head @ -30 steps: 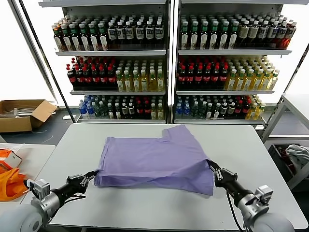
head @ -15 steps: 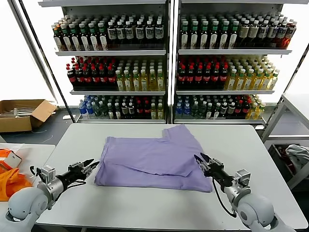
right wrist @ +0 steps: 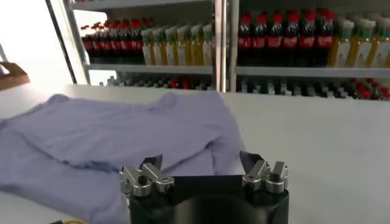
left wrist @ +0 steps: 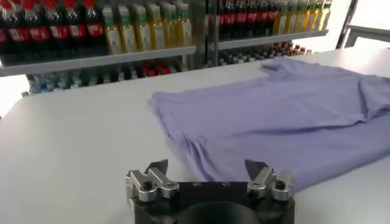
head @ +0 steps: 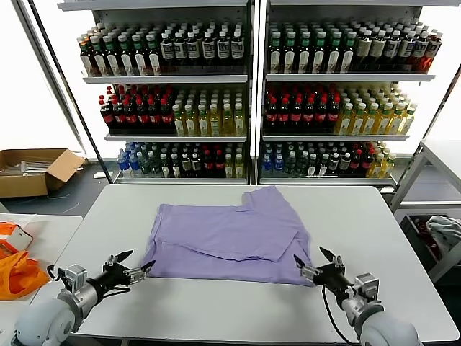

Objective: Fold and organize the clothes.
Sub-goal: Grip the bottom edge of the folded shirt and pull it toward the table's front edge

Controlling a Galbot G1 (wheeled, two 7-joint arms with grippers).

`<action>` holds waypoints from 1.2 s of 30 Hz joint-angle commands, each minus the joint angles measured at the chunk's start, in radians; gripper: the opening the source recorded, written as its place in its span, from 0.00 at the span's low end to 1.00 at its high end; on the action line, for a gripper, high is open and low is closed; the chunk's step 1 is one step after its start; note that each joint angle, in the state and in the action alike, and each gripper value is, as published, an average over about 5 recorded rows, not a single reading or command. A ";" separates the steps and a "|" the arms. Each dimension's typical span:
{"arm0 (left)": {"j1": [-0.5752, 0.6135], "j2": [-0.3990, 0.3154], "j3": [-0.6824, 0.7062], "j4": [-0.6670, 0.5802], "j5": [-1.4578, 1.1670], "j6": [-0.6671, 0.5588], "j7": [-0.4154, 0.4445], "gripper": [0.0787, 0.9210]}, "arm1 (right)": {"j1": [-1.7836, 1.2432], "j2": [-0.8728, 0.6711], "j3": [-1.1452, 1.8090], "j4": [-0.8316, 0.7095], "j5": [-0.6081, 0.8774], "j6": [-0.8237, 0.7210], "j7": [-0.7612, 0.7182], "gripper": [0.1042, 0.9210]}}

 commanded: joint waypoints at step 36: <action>0.342 -0.096 -0.204 -0.231 -0.012 0.065 0.030 0.01 | -0.281 -0.005 0.012 0.209 -0.060 -0.004 0.020 0.02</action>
